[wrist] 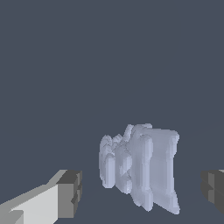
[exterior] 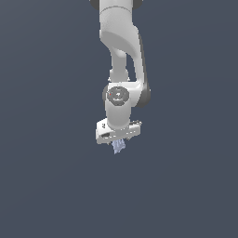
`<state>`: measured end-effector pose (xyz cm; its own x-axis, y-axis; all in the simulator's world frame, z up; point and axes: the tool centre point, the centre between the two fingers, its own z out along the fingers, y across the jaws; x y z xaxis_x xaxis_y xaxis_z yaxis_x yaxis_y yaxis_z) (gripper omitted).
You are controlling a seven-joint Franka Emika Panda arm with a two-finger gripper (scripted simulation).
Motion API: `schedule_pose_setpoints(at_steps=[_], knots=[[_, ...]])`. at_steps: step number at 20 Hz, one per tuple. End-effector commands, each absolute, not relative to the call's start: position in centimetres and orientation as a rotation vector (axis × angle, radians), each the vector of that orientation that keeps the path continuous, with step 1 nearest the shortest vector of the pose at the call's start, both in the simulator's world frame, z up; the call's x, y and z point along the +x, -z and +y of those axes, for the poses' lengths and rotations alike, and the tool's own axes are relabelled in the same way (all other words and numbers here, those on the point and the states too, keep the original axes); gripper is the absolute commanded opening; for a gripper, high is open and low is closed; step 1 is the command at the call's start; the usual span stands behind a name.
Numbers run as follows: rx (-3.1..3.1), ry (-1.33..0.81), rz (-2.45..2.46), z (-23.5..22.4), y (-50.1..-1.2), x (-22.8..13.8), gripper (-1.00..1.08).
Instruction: Pick up the object and move it to a goal position.
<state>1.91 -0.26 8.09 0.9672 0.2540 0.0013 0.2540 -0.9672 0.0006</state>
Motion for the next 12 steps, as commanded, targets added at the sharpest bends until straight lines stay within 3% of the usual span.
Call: schedule_pose_setpoints(at_steps=[1, 10, 11, 12], knots=[[3.115, 0.000, 0.404, -0.2, -6.8, 1.8, 1.00], [3.115, 0.000, 0.407, -0.3, -4.2, 1.9, 1.00], [3.115, 0.000, 0.407, -0.3, -4.2, 1.9, -1.00], [3.115, 0.000, 0.407, -0.3, -4.2, 1.9, -1.00]])
